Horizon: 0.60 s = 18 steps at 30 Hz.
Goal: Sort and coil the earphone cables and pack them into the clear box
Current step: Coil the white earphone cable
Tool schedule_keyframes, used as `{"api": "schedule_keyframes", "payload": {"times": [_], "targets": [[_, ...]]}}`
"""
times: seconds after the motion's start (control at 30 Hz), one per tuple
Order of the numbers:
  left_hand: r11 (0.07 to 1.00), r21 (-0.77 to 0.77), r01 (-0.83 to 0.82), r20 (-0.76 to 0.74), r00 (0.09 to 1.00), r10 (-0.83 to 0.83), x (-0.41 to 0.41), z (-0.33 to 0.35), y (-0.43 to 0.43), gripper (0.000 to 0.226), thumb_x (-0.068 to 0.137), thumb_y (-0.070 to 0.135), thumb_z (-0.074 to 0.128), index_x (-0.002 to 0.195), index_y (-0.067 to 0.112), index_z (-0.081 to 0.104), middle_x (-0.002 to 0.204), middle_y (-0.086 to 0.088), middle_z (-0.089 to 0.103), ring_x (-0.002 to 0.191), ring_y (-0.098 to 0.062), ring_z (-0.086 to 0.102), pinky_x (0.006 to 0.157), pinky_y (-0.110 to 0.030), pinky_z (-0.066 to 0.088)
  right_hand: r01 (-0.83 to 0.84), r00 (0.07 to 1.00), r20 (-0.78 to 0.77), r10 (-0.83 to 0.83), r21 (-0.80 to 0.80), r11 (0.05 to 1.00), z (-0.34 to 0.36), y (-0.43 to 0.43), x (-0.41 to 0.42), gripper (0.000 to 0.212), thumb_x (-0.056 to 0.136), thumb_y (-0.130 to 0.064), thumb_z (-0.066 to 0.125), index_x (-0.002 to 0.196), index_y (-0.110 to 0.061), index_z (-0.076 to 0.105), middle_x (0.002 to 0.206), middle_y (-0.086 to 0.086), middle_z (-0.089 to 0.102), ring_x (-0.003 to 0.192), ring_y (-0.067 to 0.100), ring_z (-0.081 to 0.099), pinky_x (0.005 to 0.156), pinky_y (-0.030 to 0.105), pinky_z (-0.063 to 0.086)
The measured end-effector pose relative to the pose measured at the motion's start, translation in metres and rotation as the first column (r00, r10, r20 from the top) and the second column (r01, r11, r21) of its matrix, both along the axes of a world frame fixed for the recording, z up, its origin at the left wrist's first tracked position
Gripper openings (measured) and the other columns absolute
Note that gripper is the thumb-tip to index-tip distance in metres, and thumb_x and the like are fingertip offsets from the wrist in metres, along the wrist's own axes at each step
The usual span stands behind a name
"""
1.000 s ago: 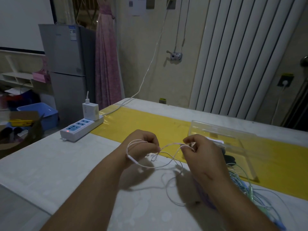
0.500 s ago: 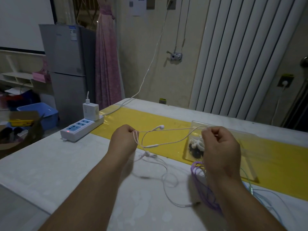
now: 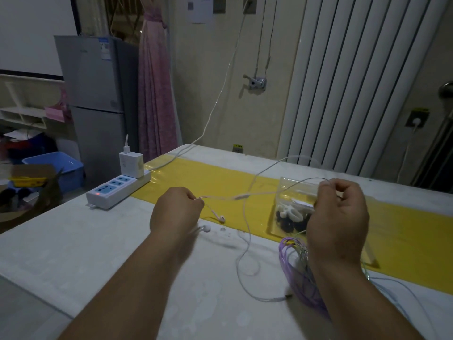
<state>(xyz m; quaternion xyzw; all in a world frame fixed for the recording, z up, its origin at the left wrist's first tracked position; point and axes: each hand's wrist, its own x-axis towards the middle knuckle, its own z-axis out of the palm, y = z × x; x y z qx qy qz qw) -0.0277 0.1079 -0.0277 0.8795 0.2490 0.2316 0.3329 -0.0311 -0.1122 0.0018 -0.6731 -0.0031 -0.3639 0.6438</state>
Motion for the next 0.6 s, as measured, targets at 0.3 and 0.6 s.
{"api": "schedule_keyframes", "payload": {"times": [0.3, 0.6], "targets": [[0.919, 0.383, 0.094, -0.314, 0.949, 0.034, -0.002, -0.004, -0.006, 0.024, 0.083, 0.039, 0.059, 0.105, 0.033, 0.065, 0.117, 0.001, 0.055, 0.111, -0.025, 0.049, 0.090, -0.036, 0.040, -0.285, 0.955, -0.159, 0.252, -0.237, 0.929, -0.013, 0.006, 0.004, 0.017, 0.091, -0.028, 0.061, 0.077, -0.022, 0.068, 0.061, -0.001, 0.063, 0.061, 0.018, 0.061, 0.060, 0.030, 0.052], [0.897, 0.273, 0.348, -0.035, 0.935, -0.352, 0.002, -0.006, -0.018, 0.062, 0.072, 0.041, 0.073, 0.129, 0.043, 0.048, 0.129, 0.012, 0.050, 0.125, -0.015, 0.041, 0.099, -0.038, 0.031, -0.328, 0.944, -0.174, 0.279, -0.430, 0.841, -0.016, 0.008, 0.000, 0.019, 0.095, -0.031, 0.056, 0.095, -0.026, 0.075, 0.069, -0.016, 0.065, 0.073, -0.001, 0.059, 0.061, 0.014, 0.040]]}}
